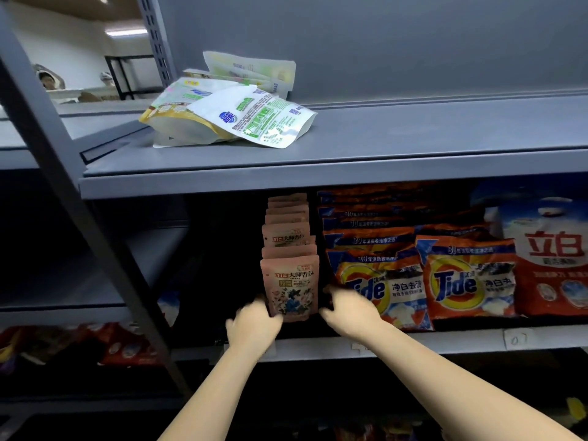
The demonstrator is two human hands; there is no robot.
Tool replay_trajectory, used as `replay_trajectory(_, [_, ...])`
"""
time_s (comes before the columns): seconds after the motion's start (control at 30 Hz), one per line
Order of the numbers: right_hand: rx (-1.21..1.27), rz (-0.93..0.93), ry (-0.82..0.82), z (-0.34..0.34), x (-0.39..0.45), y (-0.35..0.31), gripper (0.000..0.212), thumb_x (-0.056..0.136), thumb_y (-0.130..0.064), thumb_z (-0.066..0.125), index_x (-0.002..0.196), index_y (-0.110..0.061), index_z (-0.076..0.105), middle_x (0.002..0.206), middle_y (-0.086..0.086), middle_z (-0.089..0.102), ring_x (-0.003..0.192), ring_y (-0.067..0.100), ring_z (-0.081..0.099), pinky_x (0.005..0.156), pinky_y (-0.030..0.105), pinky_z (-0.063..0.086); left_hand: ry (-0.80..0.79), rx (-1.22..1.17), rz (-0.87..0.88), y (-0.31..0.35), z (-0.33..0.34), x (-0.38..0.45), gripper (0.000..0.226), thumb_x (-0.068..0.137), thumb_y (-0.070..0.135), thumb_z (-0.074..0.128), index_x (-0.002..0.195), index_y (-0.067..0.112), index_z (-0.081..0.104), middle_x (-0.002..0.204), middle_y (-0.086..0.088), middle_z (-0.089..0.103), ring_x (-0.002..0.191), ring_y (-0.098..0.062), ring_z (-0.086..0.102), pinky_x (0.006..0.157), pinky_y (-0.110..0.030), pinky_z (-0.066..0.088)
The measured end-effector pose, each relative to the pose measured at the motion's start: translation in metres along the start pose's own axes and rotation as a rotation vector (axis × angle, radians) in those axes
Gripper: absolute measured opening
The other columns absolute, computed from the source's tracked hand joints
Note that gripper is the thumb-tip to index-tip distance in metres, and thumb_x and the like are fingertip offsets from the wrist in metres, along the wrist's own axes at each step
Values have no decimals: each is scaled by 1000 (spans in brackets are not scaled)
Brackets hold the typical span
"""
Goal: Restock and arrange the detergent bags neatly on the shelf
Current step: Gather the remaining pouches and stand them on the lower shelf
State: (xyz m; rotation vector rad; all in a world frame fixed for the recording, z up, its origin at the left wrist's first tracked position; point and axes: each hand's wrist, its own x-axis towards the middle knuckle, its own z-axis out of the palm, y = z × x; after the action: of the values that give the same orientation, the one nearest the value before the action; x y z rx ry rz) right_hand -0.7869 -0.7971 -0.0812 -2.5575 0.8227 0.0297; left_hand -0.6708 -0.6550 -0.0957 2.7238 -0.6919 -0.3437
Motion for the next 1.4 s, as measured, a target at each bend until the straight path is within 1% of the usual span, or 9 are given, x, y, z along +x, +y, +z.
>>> replay_trajectory(0.17, [-73,-115,126,-29,-34,-16,44,93,-39,48,133,-22,43,124,6,55,110,26,57,86,38,50,178,-16,82,13,-29,-44,44,90,49,50,124,22,47,123,4,56,116,-18,52,95,-35,39])
replay_trajectory(0.27, [-40,-237,204,-49,-52,-26,47,94,-43,48,137,-24,40,129,1,52,112,22,55,86,38,50,277,-81,143,20,-52,-67,40,89,49,52,122,27,49,121,9,57,112,-14,54,92,-33,40])
replay_trajectory(0.37, [31,-351,300,-76,-68,-42,38,94,-41,48,130,-27,48,128,-5,55,114,16,54,89,36,49,382,-136,175,30,-81,-86,32,89,47,53,115,28,52,118,12,58,109,-12,55,92,-33,39])
replay_trajectory(0.67, [256,-525,618,-162,-74,-105,17,90,-34,54,92,-23,66,94,-11,68,84,14,63,77,37,52,741,-335,237,49,-193,-92,14,87,34,57,93,21,59,91,9,64,91,-21,59,90,-39,45])
replay_trajectory(0.8, [272,-519,657,-182,-45,-137,16,89,-26,53,93,-18,66,97,-6,68,90,18,62,80,39,52,765,-367,234,42,-230,-61,15,89,32,52,96,19,58,96,7,62,91,-21,57,86,-38,45])
replay_trajectory(1.0, [-10,-350,600,-186,14,-189,38,85,-28,56,119,-13,60,124,7,59,116,26,51,84,35,45,738,-353,236,23,-267,-1,33,91,30,49,119,14,51,124,-5,52,116,-26,44,95,-41,40])
replay_trajectory(1.1, [-161,-278,632,-185,37,-206,31,85,-25,55,112,-10,59,119,10,60,114,29,50,84,34,41,709,-332,214,19,-286,27,39,91,30,47,127,15,46,130,-7,47,122,-28,37,96,-40,35])
replay_trajectory(1.23, [-326,-196,712,-189,58,-215,24,85,-15,50,106,-10,58,116,8,59,113,29,48,93,37,36,663,-520,173,20,-304,59,42,91,22,45,130,8,44,135,-16,45,126,-33,36,98,-39,33])
replay_trajectory(1.4, [-271,-131,770,-188,68,-213,26,86,-4,43,107,-10,57,114,8,60,107,29,53,69,29,34,604,-750,86,23,-309,87,45,90,18,45,132,2,37,137,-18,44,124,-35,41,99,-41,38])
